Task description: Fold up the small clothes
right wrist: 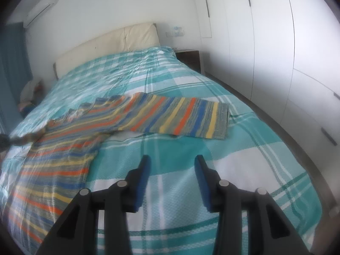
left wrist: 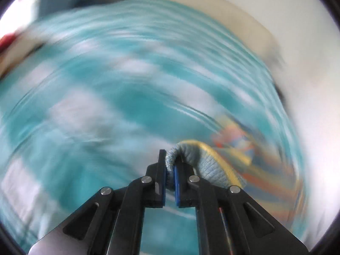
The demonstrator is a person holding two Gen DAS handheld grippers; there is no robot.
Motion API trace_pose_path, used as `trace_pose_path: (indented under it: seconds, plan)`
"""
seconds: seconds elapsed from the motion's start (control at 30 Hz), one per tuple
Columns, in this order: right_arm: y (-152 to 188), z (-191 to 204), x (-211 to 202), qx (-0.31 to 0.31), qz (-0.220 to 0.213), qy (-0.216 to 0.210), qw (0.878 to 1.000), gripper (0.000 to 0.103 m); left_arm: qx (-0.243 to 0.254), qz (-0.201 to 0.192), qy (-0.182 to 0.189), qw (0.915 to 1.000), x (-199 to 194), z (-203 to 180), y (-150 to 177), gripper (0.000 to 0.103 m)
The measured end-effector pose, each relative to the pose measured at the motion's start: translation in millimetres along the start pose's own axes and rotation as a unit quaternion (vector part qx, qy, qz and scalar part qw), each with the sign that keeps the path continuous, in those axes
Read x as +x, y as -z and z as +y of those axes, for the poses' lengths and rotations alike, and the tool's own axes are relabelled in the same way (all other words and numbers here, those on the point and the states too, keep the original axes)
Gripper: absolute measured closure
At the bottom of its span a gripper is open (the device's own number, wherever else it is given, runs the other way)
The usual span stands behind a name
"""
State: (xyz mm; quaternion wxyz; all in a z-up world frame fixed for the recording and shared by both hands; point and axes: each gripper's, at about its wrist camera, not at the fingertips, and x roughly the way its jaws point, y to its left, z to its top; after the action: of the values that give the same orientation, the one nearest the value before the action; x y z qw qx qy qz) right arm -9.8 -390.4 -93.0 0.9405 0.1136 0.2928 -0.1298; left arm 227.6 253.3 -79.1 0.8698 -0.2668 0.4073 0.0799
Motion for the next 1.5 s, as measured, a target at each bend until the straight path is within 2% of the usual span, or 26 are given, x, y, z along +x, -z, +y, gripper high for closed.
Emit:
trace_pose_path:
  seconds: [0.03,0.07,0.17,0.37,0.5,0.73,0.93,1.1,1.17,1.23,1.3,1.37,1.4,1.43,1.5]
  plan:
    - [0,1,3,0.0,0.003,-0.001,1.0,0.06,-0.041,0.0,-0.02,0.999,1,28,-4,0.099]
    - [0,1,5,0.001,0.006,-0.001,1.0,0.06,-0.071,0.004,-0.022,0.9972,4,48,-5,0.099]
    - [2,5,12,-0.005,0.019,-0.003,1.0,0.06,-0.122,0.024,0.001,0.9922,13,83,5,0.099]
    - [9,13,19,-0.03,0.033,0.009,0.999,0.06,-0.141,0.025,0.029,0.9892,26,87,16,0.099]
    - [12,9,26,-0.025,0.046,0.012,0.999,0.06,-0.159,0.029,0.044,0.9858,28,100,18,0.1]
    - [17,8,37,-0.026,0.067,0.027,0.997,0.06,-0.133,0.024,0.018,0.9907,33,91,15,0.1]
    - [21,11,42,-0.034,0.075,0.035,0.996,0.056,-0.116,0.027,0.003,0.9929,36,86,13,0.097]
    - [22,13,45,-0.039,0.078,0.038,0.995,0.052,-0.127,0.034,0.01,0.9913,35,90,12,0.093]
    - [24,14,46,-0.043,0.079,0.04,0.995,0.051,-0.131,0.034,0.003,0.9908,28,90,11,0.088]
    - [24,16,47,-0.048,0.08,0.042,0.995,0.05,-0.125,0.017,-0.033,0.9915,15,89,10,0.077]
    - [25,17,48,-0.053,0.08,0.046,0.994,0.049,-0.12,-0.02,-0.07,0.9901,-4,87,9,0.05]
    - [25,18,48,-0.055,0.08,0.047,0.994,0.047,-0.107,-0.066,-0.101,0.9869,-20,81,7,0.043]
    - [25,18,49,-0.056,0.08,0.047,0.994,0.047,-0.097,-0.079,-0.103,0.9867,-23,76,6,0.042]
    - [25,18,49,-0.057,0.08,0.048,0.994,0.046,-0.076,-0.091,-0.09,0.9889,-25,65,5,0.041]
    - [25,19,50,-0.06,0.08,0.052,0.994,0.045,-0.041,-0.092,-0.055,0.9934,-20,48,4,0.03]
